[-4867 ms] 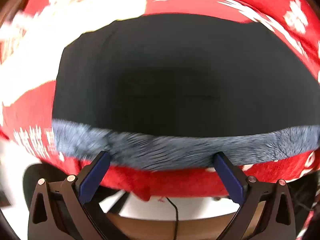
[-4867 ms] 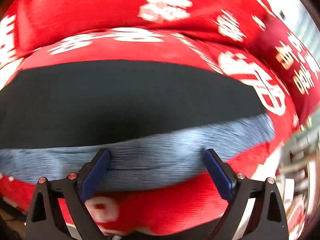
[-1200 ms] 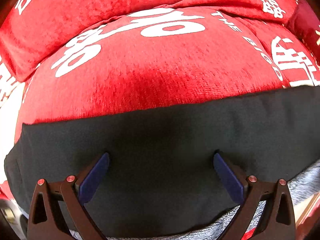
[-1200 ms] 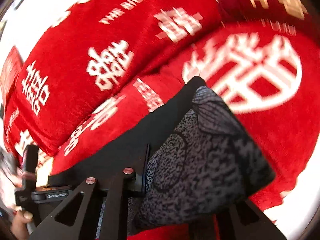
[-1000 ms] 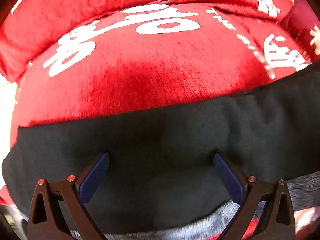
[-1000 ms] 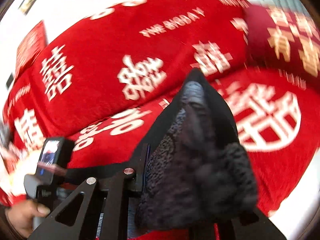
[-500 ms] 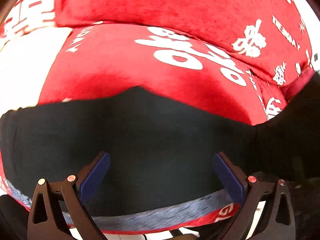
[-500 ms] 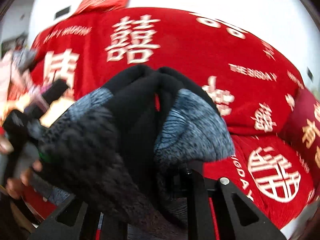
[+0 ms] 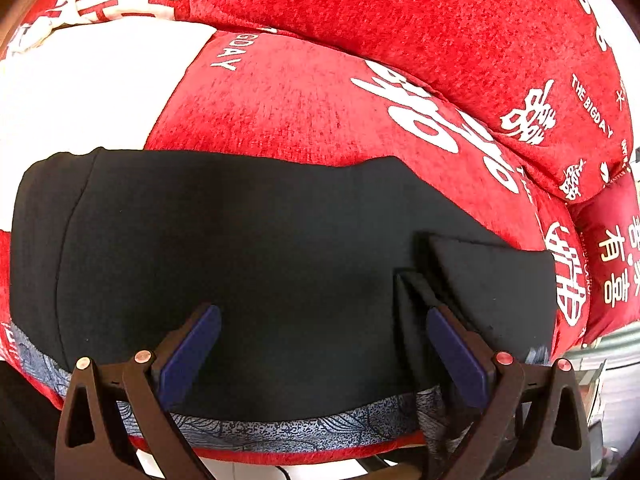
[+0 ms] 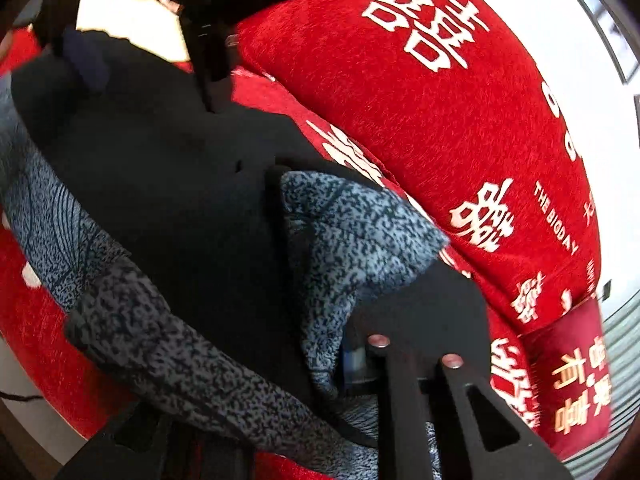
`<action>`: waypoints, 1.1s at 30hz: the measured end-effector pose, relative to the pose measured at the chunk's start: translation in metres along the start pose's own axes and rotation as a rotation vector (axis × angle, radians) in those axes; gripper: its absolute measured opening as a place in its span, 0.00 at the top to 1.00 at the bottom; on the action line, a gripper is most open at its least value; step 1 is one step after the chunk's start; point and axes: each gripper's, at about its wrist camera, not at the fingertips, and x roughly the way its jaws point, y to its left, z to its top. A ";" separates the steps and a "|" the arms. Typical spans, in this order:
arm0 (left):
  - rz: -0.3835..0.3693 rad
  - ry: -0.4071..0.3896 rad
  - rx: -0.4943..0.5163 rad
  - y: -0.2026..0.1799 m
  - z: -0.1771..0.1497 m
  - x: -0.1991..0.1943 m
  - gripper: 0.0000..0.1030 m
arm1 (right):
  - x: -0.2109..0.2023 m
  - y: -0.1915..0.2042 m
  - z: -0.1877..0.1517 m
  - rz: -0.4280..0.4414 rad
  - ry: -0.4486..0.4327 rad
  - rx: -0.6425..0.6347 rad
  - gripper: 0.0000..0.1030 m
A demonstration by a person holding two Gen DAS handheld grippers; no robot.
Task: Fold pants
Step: 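Release the folded end with the right gripper and withdraw it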
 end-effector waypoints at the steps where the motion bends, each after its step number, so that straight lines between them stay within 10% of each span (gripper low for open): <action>1: -0.007 0.001 -0.002 -0.002 0.000 0.000 0.00 | -0.004 0.003 0.001 -0.015 0.011 -0.028 0.62; 5: -0.027 -0.013 0.003 -0.007 0.001 -0.007 0.00 | -0.045 -0.008 -0.005 0.058 -0.048 -0.007 0.23; 12: -0.014 -0.026 0.089 -0.045 -0.011 -0.014 0.00 | -0.081 -0.103 -0.054 0.373 -0.092 0.407 0.21; 19: 0.249 0.074 0.302 -0.092 -0.054 0.039 0.00 | 0.025 -0.157 -0.146 0.667 0.191 0.927 0.22; 27: 0.194 0.068 0.222 -0.077 -0.057 0.028 0.00 | 0.005 -0.179 -0.127 0.604 0.085 0.847 0.22; 33: 0.197 0.072 0.241 -0.077 -0.063 0.036 0.00 | 0.067 -0.194 -0.080 0.558 0.126 0.724 0.22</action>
